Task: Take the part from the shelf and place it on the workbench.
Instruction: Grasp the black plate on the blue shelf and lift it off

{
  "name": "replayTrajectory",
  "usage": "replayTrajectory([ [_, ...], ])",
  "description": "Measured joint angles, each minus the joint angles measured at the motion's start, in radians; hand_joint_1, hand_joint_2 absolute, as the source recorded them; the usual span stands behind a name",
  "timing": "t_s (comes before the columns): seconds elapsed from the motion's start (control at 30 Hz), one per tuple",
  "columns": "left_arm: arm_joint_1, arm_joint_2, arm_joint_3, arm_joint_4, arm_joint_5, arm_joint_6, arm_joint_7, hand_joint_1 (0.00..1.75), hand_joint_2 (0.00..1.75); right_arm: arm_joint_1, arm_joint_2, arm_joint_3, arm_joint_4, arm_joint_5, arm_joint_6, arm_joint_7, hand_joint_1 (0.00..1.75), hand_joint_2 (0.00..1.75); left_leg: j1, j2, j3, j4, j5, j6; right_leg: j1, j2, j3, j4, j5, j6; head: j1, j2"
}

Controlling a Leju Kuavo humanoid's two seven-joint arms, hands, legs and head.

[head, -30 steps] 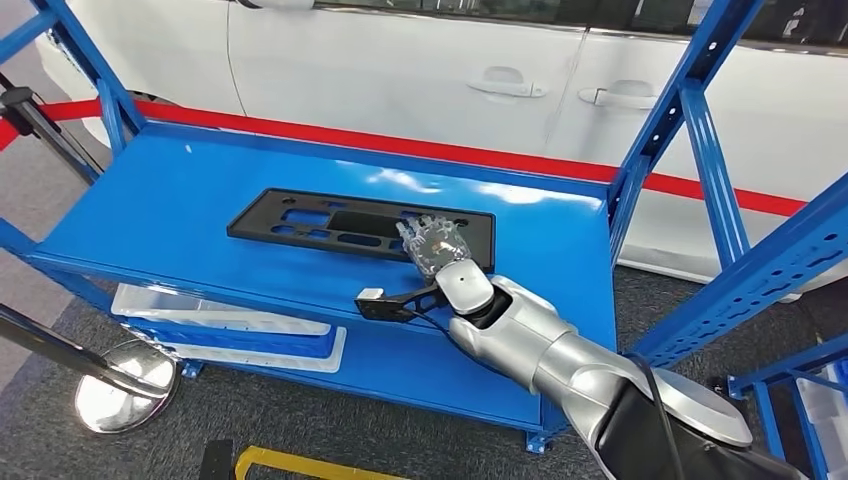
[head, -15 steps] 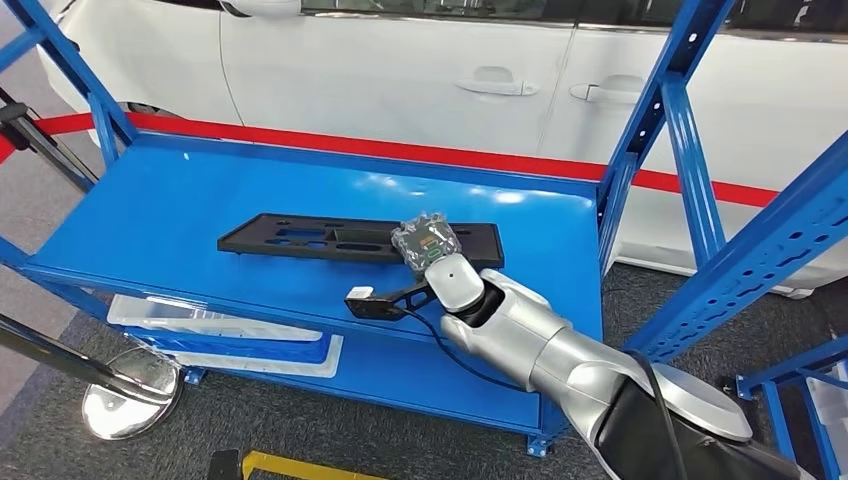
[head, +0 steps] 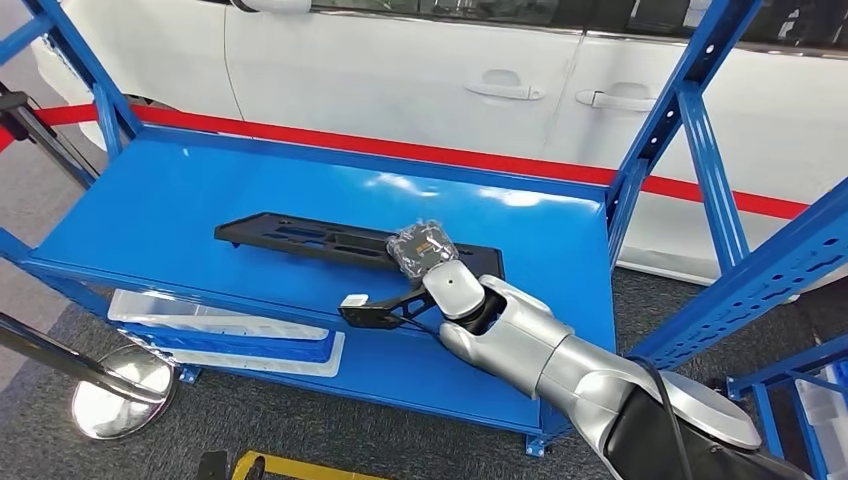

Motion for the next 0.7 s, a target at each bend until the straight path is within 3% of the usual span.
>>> replayTrajectory([
  [0.07,0.0,0.001,0.0,0.0,0.0,0.017,0.002,0.0,1.75,0.004,-0.009,-0.003,-0.019,-0.002,-0.013,0.005,1.75,1.75,-0.001,0.001,-0.001,0.002,-0.001,0.004,0.0,-0.001,-0.06,0.125,-0.051,0.004,0.0,0.0],
  [0.1,0.0,0.001,0.0,0.0,0.0,0.023,0.004,0.0,1.75,0.006,-0.014,-0.004,-0.028,-0.002,-0.02,0.007,1.75,1.75,-0.001,0.001,-0.002,0.005,-0.002,0.004,0.0,-0.001,-0.075,0.157,-0.054,0.005,0.0,0.0],
  [0.13,0.001,0.001,0.0,0.0,0.0,0.027,0.005,0.0,1.75,0.006,-0.018,-0.005,-0.038,-0.001,-0.027,0.009,1.75,1.75,-0.001,0.001,-0.002,0.007,-0.004,0.004,0.0,-0.001,-0.072,0.149,-0.037,0.005,0.001,0.0],
  [0.2,0.001,0.0,0.0,0.0,0.002,0.035,0.009,0.0,1.75,0.005,-0.026,-0.01,-0.062,0.002,-0.049,0.012,1.75,1.75,-0.001,0.0,-0.002,0.016,-0.01,0.001,0.0,-0.002,-0.019,0.037,0.027,0.0,0.001,0.0],
  [0.27,0.001,0.0,0.0,0.0,0.005,0.043,0.013,0.0,1.75,-0.001,-0.032,-0.017,-0.089,0.008,-0.072,0.017,1.75,1.75,-0.004,-0.001,-0.008,0.026,-0.016,-0.006,0.001,-0.001,0.032,-0.068,0.06,-0.008,0.0,0.0],
  [0.43,0.004,0.0,0.001,0.0,0.01,0.057,0.018,0.0,1.75,-0.011,-0.055,-0.036,-0.177,0.029,-0.09,0.046,1.75,1.75,-0.005,-0.002,-0.021,0.041,-0.028,-0.025,0.0,0.002,0.043,-0.098,0.063,-0.028,-0.002,0.0],
  [0.5,0.005,0.0,0.0,0.0,0.011,0.06,0.019,0.0,1.75,-0.017,-0.063,-0.047,-0.216,0.04,-0.095,0.054,1.75,1.75,-0.003,-0.001,-0.054,0.115,-0.075,-0.034,-0.004,0.001,0.044,-0.101,0.066,-0.035,-0.004,0.0],
  [0.57,0.005,-0.001,0.0,0.0,0.011,0.063,0.023,0.0,1.75,-0.022,-0.072,-0.058,-0.257,0.051,-0.105,0.06,1.75,1.75,0.0,-0.001,-0.114,0.249,-0.135,-0.04,-0.003,0.001,0.044,-0.101,0.065,-0.04,-0.006,0.0],
  [0.6,0.005,-0.001,0.0,0.0,0.012,0.065,0.026,0.0,1.75,-0.023,-0.077,-0.062,-0.278,0.057,-0.109,0.061,1.75,1.75,0.001,-0.001,-0.138,0.298,-0.146,-0.042,-0.002,0.001,0.045,-0.1,0.064,-0.041,-0.006,0.0],
  [0.63,0.005,-0.001,0.0,0.0,0.012,0.067,0.029,0.0,1.75,-0.024,-0.084,-0.067,-0.302,0.062,-0.112,0.063,1.75,1.75,0.001,-0.001,-0.147,0.311,-0.137,-0.042,-0.002,0.002,0.046,-0.1,0.063,-0.041,-0.006,0.0],
  [0.67,0.004,0.0,0.001,0.0,0.013,0.07,0.033,0.0,1.75,-0.025,-0.09,-0.072,-0.326,0.066,-0.114,0.064,1.75,1.75,0.001,-0.001,-0.136,0.284,-0.11,-0.041,-0.002,0.002,0.048,-0.1,0.062,-0.041,-0.006,0.0],
  [0.7,0.004,0.0,0.001,0.0,0.014,0.072,0.035,0.0,1.75,-0.026,-0.095,-0.079,-0.349,0.068,-0.114,0.065,1.75,1.75,0.001,-0.001,-0.109,0.222,-0.07,-0.038,-0.002,0.003,0.05,-0.1,0.06,-0.04,-0.006,0.0],
])
